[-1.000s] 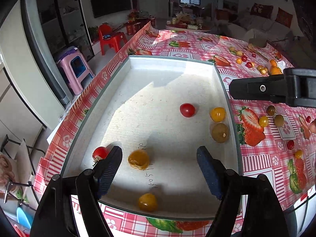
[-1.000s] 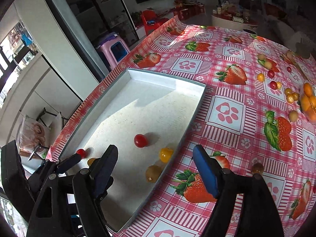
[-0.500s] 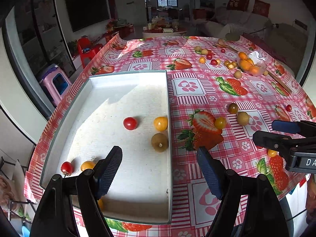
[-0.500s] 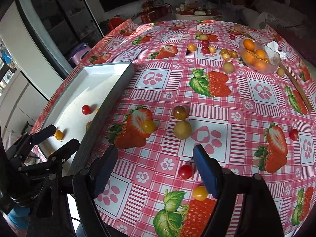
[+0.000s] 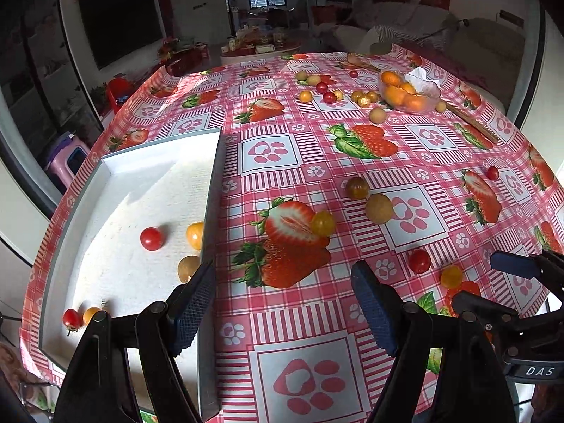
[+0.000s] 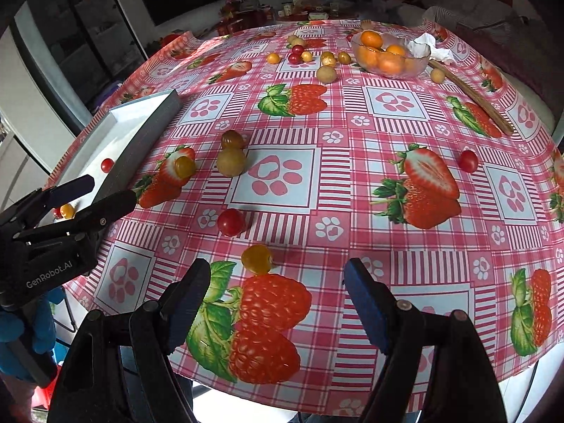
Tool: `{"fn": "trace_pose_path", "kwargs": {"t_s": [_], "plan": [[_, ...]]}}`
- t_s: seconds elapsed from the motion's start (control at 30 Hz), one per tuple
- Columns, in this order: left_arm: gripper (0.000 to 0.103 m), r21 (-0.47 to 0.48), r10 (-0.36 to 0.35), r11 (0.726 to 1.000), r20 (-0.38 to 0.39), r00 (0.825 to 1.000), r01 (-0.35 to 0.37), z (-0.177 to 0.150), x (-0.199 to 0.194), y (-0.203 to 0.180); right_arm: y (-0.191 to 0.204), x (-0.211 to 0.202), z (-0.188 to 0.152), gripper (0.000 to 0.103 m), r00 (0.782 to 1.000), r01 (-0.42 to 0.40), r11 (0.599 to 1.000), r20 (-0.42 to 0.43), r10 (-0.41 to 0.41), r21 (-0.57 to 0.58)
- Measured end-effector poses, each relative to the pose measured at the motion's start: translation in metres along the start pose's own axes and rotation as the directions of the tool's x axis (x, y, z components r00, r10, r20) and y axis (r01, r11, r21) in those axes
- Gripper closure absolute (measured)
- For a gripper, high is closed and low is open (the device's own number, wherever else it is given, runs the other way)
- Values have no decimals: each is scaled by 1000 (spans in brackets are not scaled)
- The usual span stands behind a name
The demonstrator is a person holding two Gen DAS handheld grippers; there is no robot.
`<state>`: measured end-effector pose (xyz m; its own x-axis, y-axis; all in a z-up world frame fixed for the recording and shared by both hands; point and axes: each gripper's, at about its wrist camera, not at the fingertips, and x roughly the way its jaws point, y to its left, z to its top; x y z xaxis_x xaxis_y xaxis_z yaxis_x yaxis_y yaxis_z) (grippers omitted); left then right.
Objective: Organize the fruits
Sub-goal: 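Grasp a yellow cherry tomato with each tool from the tablecloth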
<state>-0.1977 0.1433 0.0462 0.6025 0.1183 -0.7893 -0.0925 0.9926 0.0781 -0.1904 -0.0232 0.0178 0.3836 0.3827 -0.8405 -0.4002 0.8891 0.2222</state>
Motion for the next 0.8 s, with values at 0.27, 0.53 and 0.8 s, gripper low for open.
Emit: {"fn": "trace_pose_path", "kwargs": {"t_s": [0.27, 0.53, 0.8], "plan": [[24, -16, -13, 1000, -35, 999, 13, 11, 23, -13, 3, 6, -9, 22, 1000, 8, 1000, 1, -8, -11], [24, -39, -24, 999, -80, 996, 21, 20, 53, -17, 16, 13, -8, 22, 998, 50, 997, 29, -48, -66], [42, -35, -58, 998, -81, 995, 55, 26, 62, -22, 27, 16, -9, 23, 995, 94, 988, 43, -89, -121]]}}
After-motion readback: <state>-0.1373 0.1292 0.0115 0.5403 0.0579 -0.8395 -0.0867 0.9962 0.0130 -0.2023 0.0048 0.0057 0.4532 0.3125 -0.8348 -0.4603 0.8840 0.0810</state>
